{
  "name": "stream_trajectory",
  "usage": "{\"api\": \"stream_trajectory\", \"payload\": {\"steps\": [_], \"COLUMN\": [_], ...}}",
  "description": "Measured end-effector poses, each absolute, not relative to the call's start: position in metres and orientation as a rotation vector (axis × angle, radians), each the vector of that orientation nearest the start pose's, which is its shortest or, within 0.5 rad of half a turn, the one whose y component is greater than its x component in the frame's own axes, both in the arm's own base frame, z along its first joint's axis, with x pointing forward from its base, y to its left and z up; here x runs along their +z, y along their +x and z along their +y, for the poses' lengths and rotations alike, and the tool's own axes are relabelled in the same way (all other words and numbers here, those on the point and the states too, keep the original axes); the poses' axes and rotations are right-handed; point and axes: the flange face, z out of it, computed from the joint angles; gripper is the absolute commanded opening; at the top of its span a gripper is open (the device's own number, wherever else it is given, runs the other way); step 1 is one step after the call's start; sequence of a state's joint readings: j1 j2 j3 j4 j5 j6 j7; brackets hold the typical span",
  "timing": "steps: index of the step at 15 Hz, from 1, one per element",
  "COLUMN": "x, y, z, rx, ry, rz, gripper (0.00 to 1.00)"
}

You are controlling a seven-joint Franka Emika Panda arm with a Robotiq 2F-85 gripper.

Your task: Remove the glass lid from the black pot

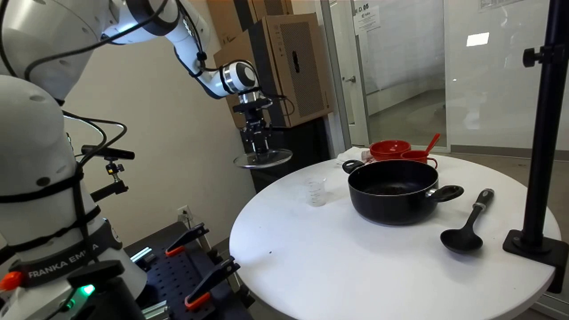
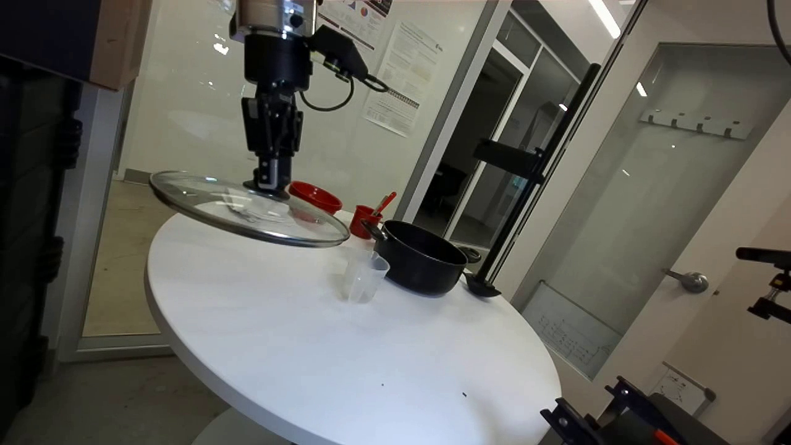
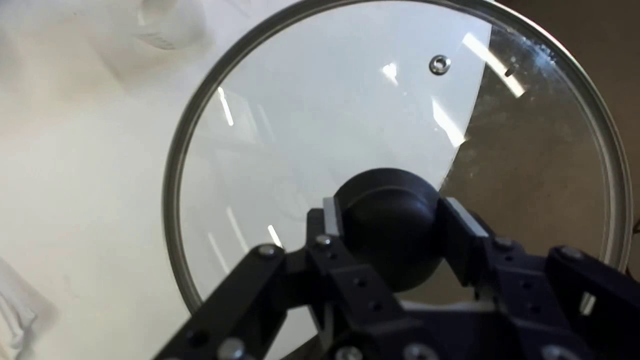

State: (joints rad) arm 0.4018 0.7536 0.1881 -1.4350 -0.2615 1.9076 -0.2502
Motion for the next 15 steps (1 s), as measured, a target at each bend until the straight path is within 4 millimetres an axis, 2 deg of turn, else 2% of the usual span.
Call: {"api": "stream_trajectory", "payload": {"steps": [3,9,12,15], "x": [0.196,0.134,0.118,0.114], "y": [0.599,0.612,0.617,0.623], "z": [0.351,0.312,0.296,0.282], "rx": [0.406,0.448,0.463,0.461], "ry": [-2.906,-2.929,-2.94,-2.957], "rz": [-1.452,-1.37,-1.334,-1.305], "gripper": [0.25,0.25,0.25,0.25]}}
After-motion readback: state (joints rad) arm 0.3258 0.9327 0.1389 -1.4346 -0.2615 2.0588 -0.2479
